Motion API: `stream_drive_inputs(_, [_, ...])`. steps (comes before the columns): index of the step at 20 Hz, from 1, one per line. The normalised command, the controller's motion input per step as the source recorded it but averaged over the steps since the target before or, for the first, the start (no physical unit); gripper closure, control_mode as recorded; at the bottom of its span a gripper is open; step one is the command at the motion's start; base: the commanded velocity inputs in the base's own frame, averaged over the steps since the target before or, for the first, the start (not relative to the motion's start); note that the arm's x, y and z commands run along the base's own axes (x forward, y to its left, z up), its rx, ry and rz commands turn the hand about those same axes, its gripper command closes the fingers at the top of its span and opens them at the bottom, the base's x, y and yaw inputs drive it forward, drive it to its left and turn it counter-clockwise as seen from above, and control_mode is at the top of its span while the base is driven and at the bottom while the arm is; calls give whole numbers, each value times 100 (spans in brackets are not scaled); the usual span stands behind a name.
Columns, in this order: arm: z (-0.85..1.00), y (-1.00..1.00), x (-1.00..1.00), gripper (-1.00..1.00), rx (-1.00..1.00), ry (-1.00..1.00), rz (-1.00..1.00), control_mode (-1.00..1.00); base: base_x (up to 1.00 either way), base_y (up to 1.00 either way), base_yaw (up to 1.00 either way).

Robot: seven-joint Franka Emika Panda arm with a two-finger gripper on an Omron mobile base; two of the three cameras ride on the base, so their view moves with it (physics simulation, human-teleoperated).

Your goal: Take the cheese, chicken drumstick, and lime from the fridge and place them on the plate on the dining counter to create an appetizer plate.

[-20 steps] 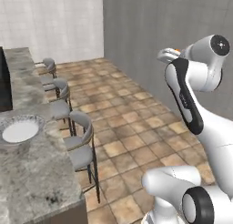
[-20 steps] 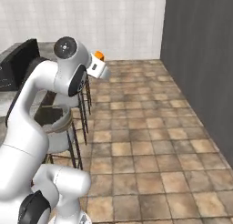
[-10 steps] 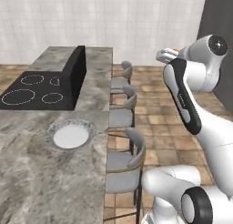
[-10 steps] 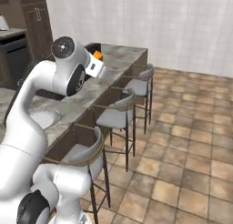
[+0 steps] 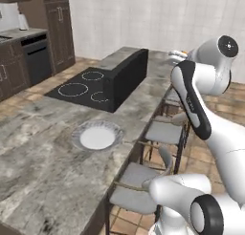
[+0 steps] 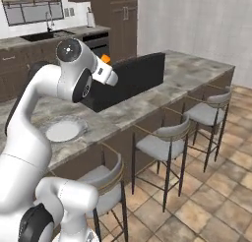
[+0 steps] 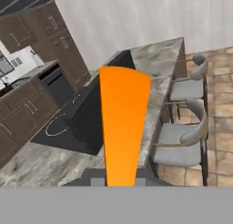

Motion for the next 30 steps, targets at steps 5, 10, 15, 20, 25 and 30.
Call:
stream_drive_inputs(5, [0,0,0,100,0,0,0,100,84,-17,73])
stream_drive_inputs(10, [0,0,0,100,0,0,0,100,79,-22,71])
stream_drive_inputs(15, [0,0,0,100,0,0,0,100,85,-3,60])
stream_drive_inputs(20, [0,0,0,100,0,0,0,100,63,0,40])
stream_drive_inputs(25, [0,0,6,100,0,0,0,-100,28,0,5])
stream_drive_inputs(30, [-26,0,20,100,0,4,0,-100,0,0,0])
